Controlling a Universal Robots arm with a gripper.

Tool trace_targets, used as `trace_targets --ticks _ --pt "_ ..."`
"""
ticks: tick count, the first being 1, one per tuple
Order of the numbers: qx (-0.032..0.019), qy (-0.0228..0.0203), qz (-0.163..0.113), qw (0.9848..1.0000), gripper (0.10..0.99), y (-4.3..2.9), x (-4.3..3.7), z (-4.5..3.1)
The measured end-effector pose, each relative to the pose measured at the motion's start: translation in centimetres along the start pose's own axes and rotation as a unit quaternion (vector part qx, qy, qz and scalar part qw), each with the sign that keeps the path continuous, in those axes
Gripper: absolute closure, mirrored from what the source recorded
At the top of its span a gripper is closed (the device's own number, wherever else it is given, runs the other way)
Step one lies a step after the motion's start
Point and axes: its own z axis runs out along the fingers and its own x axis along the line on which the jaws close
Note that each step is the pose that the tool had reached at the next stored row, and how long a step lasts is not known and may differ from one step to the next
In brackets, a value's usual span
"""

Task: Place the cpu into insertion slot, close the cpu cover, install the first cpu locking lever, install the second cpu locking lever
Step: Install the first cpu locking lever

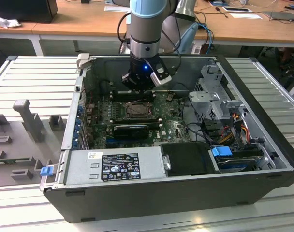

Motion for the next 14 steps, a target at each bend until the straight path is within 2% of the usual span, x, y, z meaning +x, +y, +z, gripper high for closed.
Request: trace_targets --ticks 4,14 --pt "0.0 0.0002 -0.002 1.0 0.98 -0.06 -0.25 0.37" --pt "0.0 0.0002 -0.002 1.0 0.98 -0.3 -0.23 0.58"
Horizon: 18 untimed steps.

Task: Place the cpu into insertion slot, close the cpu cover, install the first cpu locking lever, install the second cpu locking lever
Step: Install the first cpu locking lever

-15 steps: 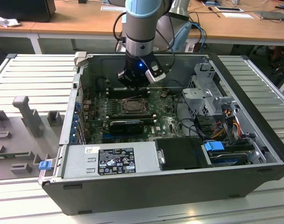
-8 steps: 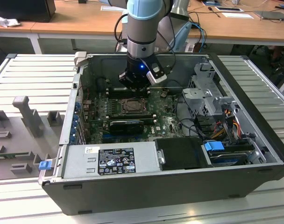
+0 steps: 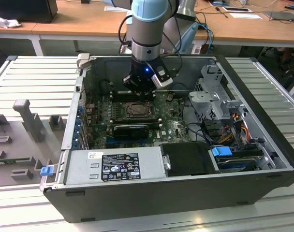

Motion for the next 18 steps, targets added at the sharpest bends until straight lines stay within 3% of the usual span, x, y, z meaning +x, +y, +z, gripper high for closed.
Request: trace_targets --ticks 16,18 --pt "0.0004 0.0 0.0 1.0 0.98 -0.3 0.01 0.36" --pt "0.0003 0.0002 0.0 1.0 0.98 -0.21 -0.01 -0.52"
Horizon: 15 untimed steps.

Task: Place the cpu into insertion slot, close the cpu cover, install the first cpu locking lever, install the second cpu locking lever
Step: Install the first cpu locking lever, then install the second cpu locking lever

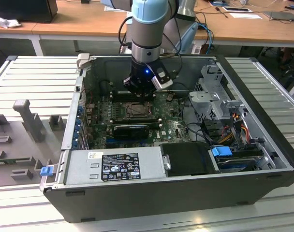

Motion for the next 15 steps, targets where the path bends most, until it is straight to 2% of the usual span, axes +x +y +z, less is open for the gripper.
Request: trace_targets --ticks 1,15 --pt "0.0001 0.0001 0.0 1.0 0.98 0.04 -0.01 -0.35" --pt "0.0 0.0001 0.0 1.0 0.98 -0.87 0.05 -0.47"
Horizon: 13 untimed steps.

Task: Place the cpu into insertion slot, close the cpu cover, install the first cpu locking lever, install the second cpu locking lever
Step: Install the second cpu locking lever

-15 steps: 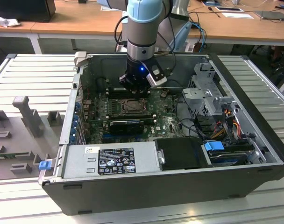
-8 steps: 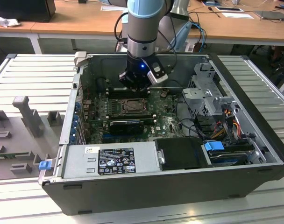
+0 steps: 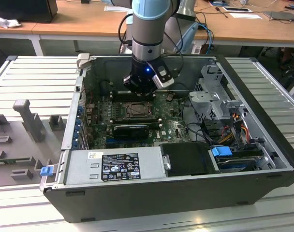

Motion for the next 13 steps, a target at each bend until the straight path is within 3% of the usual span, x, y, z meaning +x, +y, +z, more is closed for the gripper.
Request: trace_targets --ticks 1,4,10,13 --pt "-0.0001 0.0 0.0 1.0 0.98 0.0 0.0 -0.21" --pt "-0.0005 0.0 0.0 1.0 0.98 0.25 -0.03 -2.68" --pt "-0.0005 -0.0001 0.0 1.0 0.98 -0.59 0.02 -2.97" --pt "-0.0005 0.0 0.0 1.0 0.98 -2.12 0.12 -3.09"
